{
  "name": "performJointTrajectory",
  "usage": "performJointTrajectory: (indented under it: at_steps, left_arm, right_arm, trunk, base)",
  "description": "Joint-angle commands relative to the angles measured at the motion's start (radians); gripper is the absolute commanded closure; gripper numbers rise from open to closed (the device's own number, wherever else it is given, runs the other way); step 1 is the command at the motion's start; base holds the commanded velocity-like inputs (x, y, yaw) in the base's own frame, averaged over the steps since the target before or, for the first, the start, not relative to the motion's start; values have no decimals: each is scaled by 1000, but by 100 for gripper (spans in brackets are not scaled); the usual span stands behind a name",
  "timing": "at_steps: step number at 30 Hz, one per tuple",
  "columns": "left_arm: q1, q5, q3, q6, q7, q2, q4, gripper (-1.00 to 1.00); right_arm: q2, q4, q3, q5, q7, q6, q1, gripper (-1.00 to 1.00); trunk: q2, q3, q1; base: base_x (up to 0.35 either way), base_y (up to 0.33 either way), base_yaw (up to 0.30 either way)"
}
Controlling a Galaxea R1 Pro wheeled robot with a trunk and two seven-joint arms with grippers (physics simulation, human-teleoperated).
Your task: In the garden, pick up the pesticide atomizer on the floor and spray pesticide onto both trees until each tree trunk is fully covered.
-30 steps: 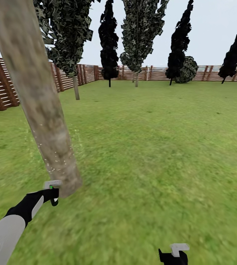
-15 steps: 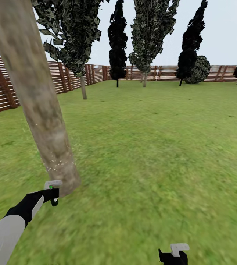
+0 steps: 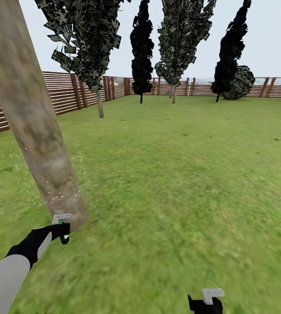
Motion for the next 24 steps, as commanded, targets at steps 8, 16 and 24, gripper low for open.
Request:
performJointTrajectory:
  at_steps: [8, 16, 24]
  left_arm:
    - [0, 0, 0, 0, 0, 0, 0, 100]
    - [0, 0, 1, 0, 0, 0, 0, 100]
    - [-7, -5, 2, 11, 21, -29, -97, 100]
  right_arm:
    - [0, 0, 0, 0, 0, 0, 0, -100]
    - [0, 0, 0, 0, 0, 0, 0, -100]
    - [-1, 0, -1, 0, 0, 0, 0, -100]
  trunk:
    - [0, 0, 0]
    - [0, 0, 0]
    - [0, 0, 0]
  base:
    - [92, -266, 268]
    - [94, -260, 144]
    - [41, -65, 221]
